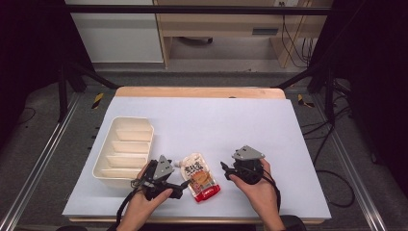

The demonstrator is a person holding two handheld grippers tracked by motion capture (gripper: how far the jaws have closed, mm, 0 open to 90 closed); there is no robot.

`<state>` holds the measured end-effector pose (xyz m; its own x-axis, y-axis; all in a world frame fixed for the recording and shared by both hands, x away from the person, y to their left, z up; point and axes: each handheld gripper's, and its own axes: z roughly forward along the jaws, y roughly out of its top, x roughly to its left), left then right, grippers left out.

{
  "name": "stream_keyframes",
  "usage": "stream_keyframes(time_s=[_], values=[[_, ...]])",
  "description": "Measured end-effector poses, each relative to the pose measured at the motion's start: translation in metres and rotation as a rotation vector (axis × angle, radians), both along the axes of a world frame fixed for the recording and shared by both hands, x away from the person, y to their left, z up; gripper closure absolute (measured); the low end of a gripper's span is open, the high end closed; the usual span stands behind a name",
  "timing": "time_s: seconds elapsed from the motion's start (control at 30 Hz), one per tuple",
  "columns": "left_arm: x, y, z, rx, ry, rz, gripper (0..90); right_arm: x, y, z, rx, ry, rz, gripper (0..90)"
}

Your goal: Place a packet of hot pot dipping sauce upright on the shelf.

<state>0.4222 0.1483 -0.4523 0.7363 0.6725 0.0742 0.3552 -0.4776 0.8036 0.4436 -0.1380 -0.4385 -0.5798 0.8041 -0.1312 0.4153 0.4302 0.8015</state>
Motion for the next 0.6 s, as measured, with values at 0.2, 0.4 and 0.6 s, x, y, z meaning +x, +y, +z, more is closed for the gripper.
stream_keyframes(time_s=[0.2,0.4,0.6], values=[[-0.006,-0.002,0.000,0.012,-0.006,-0.004,6.2,0.000,0.004,0.000,-0.022,-0.001,0.020,31.6],[-0.011,0.001,0.000,0.032,-0.009,-0.008,5.9,-0.001,0.007,0.015,-0.020,-0.053,0.032,38.7],[-0.027,0.004,0.001,0.034,-0.005,-0.026,5.1,0.005,0.017,0.027,0.009,-0.075,0.063,47.7]])
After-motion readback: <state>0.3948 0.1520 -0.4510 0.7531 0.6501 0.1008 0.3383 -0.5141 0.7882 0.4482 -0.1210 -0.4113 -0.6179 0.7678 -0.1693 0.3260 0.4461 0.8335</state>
